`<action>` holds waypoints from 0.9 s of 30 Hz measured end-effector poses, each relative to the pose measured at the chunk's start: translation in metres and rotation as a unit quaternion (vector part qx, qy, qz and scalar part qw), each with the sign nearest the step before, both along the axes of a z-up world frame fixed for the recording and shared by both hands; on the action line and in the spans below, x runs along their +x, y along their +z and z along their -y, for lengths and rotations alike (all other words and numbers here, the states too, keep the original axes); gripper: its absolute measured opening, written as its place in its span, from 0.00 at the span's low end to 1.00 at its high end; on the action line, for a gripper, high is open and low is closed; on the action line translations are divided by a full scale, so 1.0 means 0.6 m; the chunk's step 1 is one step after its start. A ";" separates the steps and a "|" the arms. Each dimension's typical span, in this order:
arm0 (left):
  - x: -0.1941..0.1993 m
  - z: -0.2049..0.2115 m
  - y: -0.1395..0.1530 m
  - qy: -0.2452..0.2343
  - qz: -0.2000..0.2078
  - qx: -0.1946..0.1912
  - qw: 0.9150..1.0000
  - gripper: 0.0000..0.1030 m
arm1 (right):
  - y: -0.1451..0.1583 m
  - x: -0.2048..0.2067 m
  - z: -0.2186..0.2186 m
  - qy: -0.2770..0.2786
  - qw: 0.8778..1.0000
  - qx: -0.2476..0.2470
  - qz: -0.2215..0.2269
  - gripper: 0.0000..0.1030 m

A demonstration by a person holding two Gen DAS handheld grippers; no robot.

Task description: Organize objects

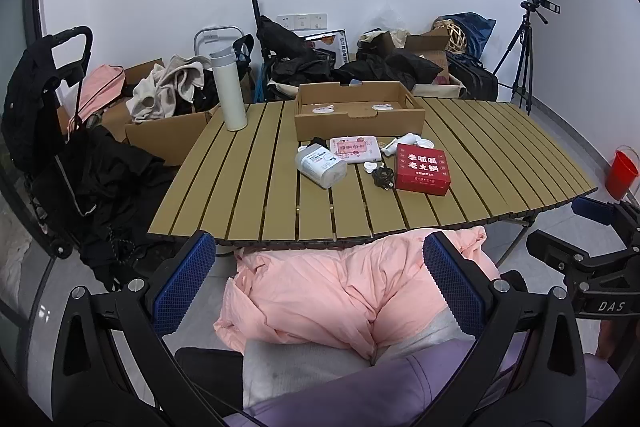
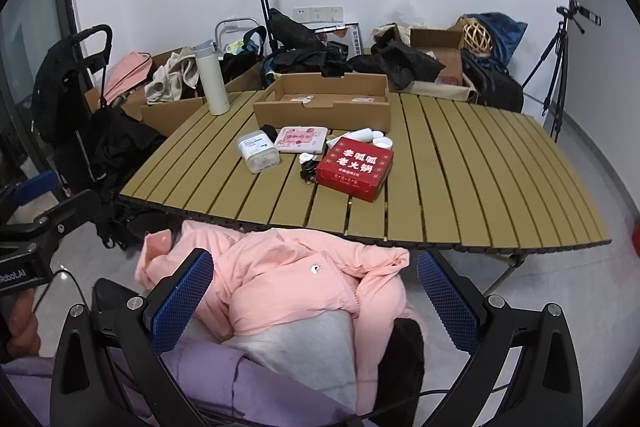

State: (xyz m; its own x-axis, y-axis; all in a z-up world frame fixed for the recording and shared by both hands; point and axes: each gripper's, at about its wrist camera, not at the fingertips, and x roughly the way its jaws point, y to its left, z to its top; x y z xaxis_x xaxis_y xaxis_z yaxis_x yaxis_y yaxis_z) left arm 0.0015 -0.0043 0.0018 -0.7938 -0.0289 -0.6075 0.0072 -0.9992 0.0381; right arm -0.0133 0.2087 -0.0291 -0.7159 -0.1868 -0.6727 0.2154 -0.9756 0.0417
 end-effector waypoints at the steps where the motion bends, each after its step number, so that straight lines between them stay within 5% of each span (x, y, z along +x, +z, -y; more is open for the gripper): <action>1: -0.001 -0.001 0.001 0.000 0.000 0.000 1.000 1.00 | 0.001 0.001 0.002 0.002 1.000 0.002 -0.001 1.00; 27: -0.001 -0.001 -0.005 -0.002 0.005 -0.003 1.000 1.00 | -0.006 -0.002 -0.009 -0.013 1.000 -0.005 0.002 1.00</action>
